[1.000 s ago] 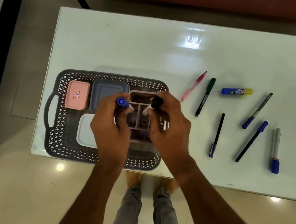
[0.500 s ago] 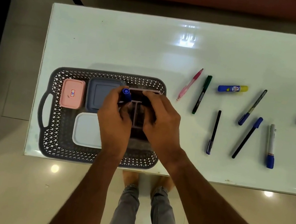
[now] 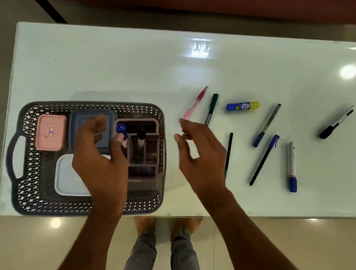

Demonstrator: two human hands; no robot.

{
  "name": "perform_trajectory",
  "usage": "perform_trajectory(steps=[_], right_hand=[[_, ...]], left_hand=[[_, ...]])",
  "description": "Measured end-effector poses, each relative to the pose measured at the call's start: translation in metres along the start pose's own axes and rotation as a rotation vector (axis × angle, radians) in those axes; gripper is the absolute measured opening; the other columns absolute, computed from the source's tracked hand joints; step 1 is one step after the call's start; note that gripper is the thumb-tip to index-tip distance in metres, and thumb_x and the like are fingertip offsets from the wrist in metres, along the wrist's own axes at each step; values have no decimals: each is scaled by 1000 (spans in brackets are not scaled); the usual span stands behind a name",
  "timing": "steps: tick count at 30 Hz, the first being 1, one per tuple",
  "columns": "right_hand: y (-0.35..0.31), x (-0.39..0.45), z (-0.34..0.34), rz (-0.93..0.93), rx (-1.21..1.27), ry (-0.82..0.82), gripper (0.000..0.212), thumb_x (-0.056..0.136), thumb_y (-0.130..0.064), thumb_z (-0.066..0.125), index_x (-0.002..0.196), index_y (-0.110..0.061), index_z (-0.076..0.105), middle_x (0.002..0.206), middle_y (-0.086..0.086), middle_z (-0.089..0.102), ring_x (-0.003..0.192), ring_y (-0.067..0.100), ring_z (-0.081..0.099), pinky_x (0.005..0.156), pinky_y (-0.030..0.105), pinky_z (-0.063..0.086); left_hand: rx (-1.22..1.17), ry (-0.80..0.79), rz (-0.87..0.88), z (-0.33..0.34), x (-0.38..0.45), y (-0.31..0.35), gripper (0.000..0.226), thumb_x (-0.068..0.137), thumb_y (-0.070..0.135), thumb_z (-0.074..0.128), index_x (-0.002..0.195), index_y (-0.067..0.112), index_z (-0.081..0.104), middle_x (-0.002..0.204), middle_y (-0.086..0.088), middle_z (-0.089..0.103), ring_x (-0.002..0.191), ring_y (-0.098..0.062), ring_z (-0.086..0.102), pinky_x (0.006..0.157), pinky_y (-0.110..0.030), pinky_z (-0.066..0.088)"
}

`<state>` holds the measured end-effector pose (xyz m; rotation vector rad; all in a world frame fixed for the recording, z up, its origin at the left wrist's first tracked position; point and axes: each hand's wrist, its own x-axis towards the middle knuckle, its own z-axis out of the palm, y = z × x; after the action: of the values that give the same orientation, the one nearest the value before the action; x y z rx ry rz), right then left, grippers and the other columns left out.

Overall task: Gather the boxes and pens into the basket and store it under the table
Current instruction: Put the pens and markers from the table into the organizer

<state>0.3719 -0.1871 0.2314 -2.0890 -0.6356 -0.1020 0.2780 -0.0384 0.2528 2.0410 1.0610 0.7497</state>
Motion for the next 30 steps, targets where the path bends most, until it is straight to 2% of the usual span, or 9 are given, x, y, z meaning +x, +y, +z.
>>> perform_trajectory(steps=[3, 5, 8, 11, 15, 19, 22, 27, 30], right_hand=[[34, 2, -39, 41, -81, 68, 21, 94, -5, 68, 113, 2, 71, 103, 11, 72, 90, 20, 70, 84, 27, 57], [59, 4, -66, 81, -144, 117, 20, 93, -4, 68, 113, 1, 71, 104, 11, 72, 89, 18, 70, 84, 26, 57], [103, 11, -112, 118, -249, 188, 19, 94, 0, 65, 111, 1, 72, 102, 12, 73, 90, 21, 70, 84, 27, 56], [144, 18, -153, 125, -338, 209, 21, 96, 1, 60, 113, 1, 71, 104, 14, 72, 92, 24, 70, 84, 32, 57], [195, 25, -195, 143, -469, 180, 32, 93, 10, 51, 116, 0, 70, 106, 17, 71, 97, 27, 67, 92, 21, 51], [239, 30, -219, 191, -568, 85, 59, 76, 21, 41, 122, -3, 69, 118, 17, 67, 111, 34, 62, 97, 43, 53], [262, 33, -231, 161, -634, -34, 65, 68, 25, 42, 121, -1, 69, 123, 20, 64, 119, 39, 57, 99, 46, 50], [291, 34, -239, 66, -701, -210, 59, 67, 29, 48, 114, 0, 71, 122, 23, 63, 118, 42, 56, 97, 48, 48], [301, 33, -239, 36, -706, -250, 53, 67, 28, 50, 107, 2, 73, 118, 24, 65, 113, 44, 59, 94, 44, 47]], left_hand=[[-64, 72, 121, 15, -18, 33, 26, 93, 0, 67, 118, -8, 63, 113, -17, 69, 105, -20, 66, 93, -21, 52], [-103, 13, 227, 33, -37, 62, 20, 91, -4, 68, 111, -9, 66, 109, -18, 70, 103, -22, 67, 92, -20, 52], [-177, -225, 394, 71, -73, 96, 24, 87, -9, 68, 111, -6, 68, 112, -10, 69, 109, -17, 64, 99, -24, 50], [-190, -531, 512, 115, -113, 112, 29, 89, -9, 68, 117, -3, 69, 116, -15, 71, 115, -23, 64, 105, -29, 50], [-66, -890, 753, 167, -159, 116, 42, 85, -9, 60, 126, 0, 65, 126, -20, 66, 121, -32, 61, 106, -39, 50], [133, -1081, 973, 205, -181, 124, 36, 98, 11, 55, 132, -2, 59, 134, -20, 60, 127, -33, 55, 109, -40, 43], [199, -1204, 1016, 231, -195, 123, 48, 75, 5, 81, 120, 2, 64, 123, -16, 65, 119, -29, 59, 104, -38, 48], [342, -1361, 1059, 247, -198, 121, 35, 72, 4, 78, 104, 6, 65, 114, -13, 65, 115, -29, 57, 106, -40, 44], [403, -1287, 1203, 250, -200, 116, 26, 76, 12, 77, 100, 11, 68, 109, -9, 67, 118, -28, 57, 112, -40, 41]])
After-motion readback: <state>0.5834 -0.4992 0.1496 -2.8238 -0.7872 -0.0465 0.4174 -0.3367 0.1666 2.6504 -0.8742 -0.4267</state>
